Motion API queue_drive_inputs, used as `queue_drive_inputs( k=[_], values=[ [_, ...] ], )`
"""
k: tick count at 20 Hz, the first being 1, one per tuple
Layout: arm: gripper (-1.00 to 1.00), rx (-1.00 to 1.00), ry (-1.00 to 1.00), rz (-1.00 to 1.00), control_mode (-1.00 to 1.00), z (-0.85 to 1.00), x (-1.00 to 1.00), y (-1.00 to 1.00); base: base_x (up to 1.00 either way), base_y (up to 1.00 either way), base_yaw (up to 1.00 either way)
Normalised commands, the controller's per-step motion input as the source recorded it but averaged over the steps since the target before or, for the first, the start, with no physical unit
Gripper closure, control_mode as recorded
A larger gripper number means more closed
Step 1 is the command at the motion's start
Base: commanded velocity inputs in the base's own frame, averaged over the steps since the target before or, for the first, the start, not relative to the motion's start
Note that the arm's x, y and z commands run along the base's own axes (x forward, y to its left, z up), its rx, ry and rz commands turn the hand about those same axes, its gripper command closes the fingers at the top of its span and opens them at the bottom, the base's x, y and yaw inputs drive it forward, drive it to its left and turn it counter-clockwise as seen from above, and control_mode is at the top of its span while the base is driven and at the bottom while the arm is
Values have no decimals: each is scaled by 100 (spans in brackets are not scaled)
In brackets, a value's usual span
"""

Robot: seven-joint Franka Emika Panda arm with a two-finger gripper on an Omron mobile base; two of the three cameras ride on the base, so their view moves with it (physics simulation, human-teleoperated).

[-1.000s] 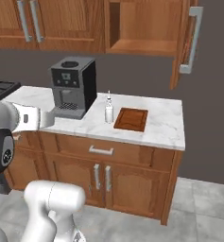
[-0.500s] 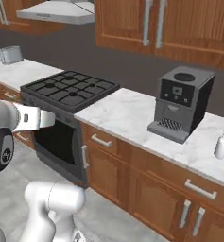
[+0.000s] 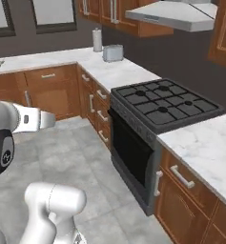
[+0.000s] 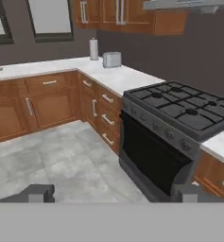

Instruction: Grab the spray bottle from the cabinet, then place it next to the cutting board for sanitizing. Then grab the dish brush from the countertop next to the sink and place it next to the cutting board.

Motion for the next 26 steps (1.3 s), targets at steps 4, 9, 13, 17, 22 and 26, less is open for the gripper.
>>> queue_drive_inputs(
  k=[4, 9, 13, 17, 22, 26],
  values=[
    [-100, 0, 0, 0, 100, 0, 0, 0, 57, 43, 67],
    [-100, 0, 0, 0, 100, 0, 0, 0, 62, 20, 71],
    [-100, 0, 0, 0, 100, 0, 0, 0, 98, 0, 69],
    [-100, 0, 0, 0, 100, 0, 0, 0, 100, -1, 54],
    [-100, 0, 0, 0, 100, 0, 0, 0, 100, -41, 23],
    [-100, 0, 0, 0, 100, 0, 0, 0, 100, -9, -2]
  ],
)
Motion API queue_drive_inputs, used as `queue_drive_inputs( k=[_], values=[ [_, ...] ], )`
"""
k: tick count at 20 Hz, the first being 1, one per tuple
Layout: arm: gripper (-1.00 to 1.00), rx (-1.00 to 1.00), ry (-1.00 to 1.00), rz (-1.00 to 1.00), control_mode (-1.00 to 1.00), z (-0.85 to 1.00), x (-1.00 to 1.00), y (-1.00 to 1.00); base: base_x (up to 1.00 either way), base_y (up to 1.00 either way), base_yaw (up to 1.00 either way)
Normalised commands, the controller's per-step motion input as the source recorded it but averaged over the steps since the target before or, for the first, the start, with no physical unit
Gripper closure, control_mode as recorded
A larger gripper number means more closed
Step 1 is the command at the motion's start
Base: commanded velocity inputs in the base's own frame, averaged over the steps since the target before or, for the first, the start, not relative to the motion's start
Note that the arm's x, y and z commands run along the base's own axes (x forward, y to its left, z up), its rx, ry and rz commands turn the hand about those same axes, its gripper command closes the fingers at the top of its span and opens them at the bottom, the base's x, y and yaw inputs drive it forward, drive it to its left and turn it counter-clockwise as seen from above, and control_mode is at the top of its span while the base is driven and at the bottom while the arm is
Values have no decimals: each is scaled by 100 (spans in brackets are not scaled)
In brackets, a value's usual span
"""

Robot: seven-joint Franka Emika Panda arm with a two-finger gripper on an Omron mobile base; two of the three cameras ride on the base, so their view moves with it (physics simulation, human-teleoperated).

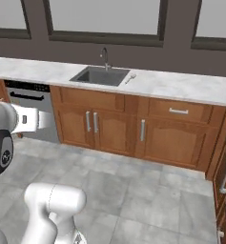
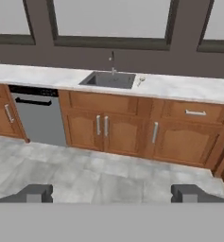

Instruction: Grab the spray bottle from the cabinet, then place it next to the cutting board for sanitizing. Then grab the dish brush from the countertop next to the sink and place it next to the cutting board.

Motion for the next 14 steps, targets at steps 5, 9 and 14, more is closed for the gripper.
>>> queue_drive_inputs(
  k=[5, 9, 14],
  values=[
    [-100, 0, 0, 0, 100, 0, 0, 0, 100, 24, -31],
    [-100, 0, 0, 0, 100, 0, 0, 0, 100, 61, -48],
    [-100, 0, 0, 0, 100, 0, 0, 0, 90, 46, -29]
  ],
)
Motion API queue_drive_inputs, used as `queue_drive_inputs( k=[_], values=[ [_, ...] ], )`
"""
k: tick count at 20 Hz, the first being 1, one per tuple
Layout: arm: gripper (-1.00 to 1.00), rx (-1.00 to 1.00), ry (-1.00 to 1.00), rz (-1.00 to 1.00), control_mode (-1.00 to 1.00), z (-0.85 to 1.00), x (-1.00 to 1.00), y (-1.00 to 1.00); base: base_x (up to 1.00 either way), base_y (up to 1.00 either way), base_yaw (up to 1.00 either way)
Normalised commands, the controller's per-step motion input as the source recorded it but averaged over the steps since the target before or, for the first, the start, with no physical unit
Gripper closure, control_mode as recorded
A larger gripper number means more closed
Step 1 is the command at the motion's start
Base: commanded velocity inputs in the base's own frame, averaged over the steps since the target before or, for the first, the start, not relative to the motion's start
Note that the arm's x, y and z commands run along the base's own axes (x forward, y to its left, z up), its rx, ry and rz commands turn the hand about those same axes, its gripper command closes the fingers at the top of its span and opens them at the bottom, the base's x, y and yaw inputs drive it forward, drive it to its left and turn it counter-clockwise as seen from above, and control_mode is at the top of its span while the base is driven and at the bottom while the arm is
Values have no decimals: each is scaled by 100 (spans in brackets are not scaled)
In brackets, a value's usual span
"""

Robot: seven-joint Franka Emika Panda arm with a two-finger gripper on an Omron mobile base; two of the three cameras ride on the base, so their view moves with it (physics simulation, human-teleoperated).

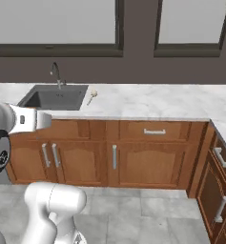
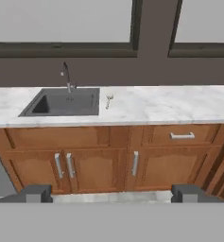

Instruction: Grab the spray bottle from the cabinet, then place it next to the cutting board for sanitizing. Then grab the dish brush from the countertop next to the sink and place it next to the cutting board.

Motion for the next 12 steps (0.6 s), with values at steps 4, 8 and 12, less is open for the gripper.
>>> queue_drive_inputs(
  k=[4, 8, 12],
  values=[
    [-100, 0, 0, 0, 100, 0, 0, 0, 84, 50, -15],
    [-100, 0, 0, 0, 100, 0, 0, 0, 71, 19, -11],
    [-100, 0, 0, 0, 100, 0, 0, 0, 60, 18, -8]
  ],
)
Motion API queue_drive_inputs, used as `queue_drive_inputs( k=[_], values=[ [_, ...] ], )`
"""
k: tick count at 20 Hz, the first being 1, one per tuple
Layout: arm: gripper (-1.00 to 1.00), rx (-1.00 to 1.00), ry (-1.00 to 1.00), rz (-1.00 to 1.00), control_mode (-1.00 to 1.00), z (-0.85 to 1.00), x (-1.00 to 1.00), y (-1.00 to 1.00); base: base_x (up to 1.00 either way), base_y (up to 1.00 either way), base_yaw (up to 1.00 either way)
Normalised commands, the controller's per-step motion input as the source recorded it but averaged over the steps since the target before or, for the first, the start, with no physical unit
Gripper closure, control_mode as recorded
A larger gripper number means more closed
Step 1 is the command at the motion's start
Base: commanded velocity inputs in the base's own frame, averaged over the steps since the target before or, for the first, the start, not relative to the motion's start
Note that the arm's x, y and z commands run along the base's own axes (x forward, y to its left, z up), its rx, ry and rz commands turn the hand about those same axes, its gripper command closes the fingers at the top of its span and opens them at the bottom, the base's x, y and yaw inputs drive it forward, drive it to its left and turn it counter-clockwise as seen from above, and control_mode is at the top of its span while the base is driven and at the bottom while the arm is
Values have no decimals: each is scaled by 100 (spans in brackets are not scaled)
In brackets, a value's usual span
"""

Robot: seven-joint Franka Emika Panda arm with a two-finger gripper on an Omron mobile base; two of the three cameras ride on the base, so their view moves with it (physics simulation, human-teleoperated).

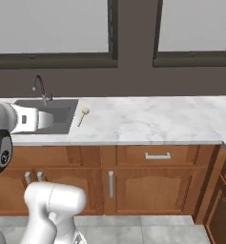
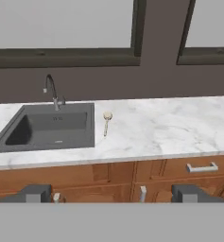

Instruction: Grab the spray bottle from the cabinet, then place it next to the cutting board for sanitizing. Then grab the dish brush from the countertop next to the sink and place it next to the cutting board.

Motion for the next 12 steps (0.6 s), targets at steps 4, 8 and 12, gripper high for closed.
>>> queue_drive_inputs(
  k=[4, 8, 12],
  values=[
    [-100, 0, 0, 0, 100, 0, 0, 0, 46, 27, -7],
    [-100, 0, 0, 0, 100, 0, 0, 0, 40, 7, -4],
    [-100, 0, 0, 0, 100, 0, 0, 0, 62, 20, 1]
  ],
)
